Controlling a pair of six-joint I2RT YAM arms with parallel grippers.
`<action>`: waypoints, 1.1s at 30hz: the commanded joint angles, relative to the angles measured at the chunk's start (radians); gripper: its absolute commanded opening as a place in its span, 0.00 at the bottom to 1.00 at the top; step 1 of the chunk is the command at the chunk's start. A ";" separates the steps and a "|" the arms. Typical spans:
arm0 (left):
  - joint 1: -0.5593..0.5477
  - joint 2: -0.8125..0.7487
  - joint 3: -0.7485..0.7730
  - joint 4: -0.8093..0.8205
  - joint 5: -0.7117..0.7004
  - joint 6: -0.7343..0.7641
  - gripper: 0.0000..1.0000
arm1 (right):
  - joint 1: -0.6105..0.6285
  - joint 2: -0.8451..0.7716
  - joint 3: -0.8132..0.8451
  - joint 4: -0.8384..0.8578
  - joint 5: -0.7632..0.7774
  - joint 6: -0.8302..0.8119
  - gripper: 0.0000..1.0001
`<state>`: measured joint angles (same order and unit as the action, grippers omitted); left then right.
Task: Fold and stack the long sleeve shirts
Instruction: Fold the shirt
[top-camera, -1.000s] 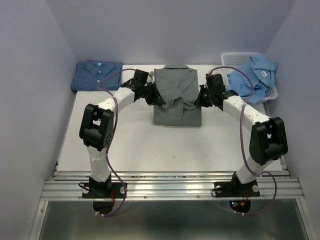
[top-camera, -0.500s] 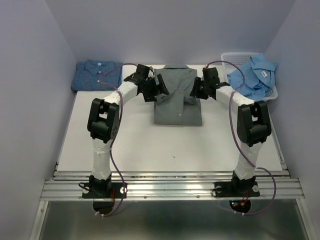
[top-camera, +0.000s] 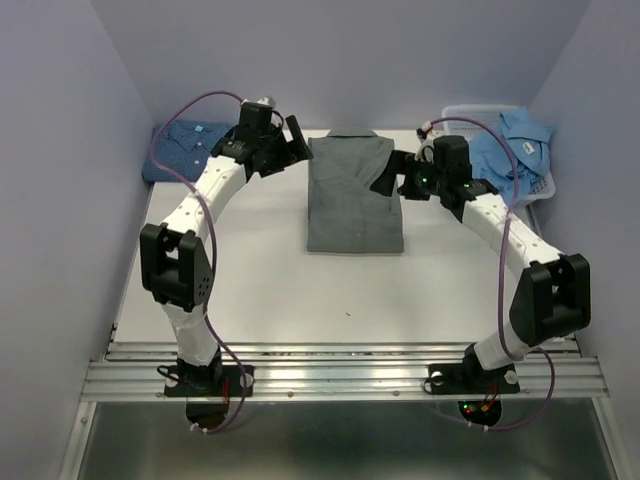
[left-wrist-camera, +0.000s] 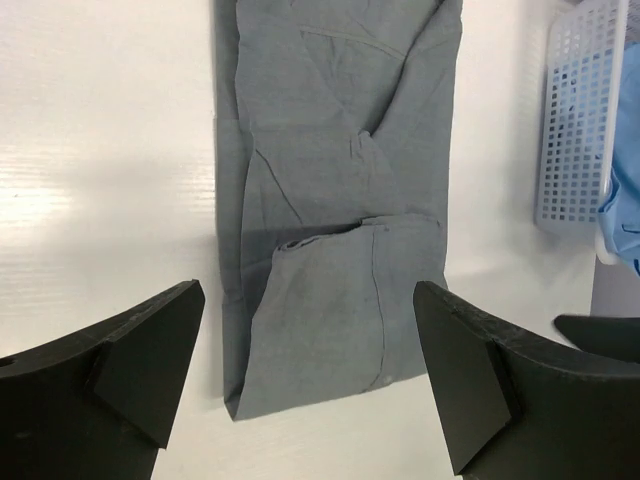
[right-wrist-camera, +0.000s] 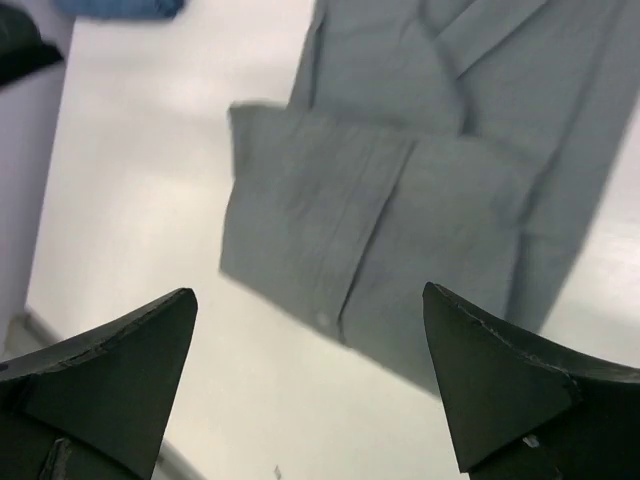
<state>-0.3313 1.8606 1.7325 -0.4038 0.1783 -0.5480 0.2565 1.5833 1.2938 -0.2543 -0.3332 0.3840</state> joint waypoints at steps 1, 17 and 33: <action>0.006 -0.118 -0.117 0.031 0.009 0.014 0.99 | 0.059 -0.026 -0.146 0.108 -0.376 -0.008 1.00; 0.006 -0.308 -0.536 0.155 0.067 -0.064 0.99 | 0.126 0.431 0.077 0.204 -0.449 -0.046 1.00; 0.002 -0.348 -0.611 0.210 0.128 -0.090 0.99 | 0.093 0.479 0.107 0.320 -0.538 -0.039 1.00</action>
<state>-0.3252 1.5673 1.1374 -0.2455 0.2832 -0.6312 0.3424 2.1475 1.3849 0.0360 -0.9215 0.3656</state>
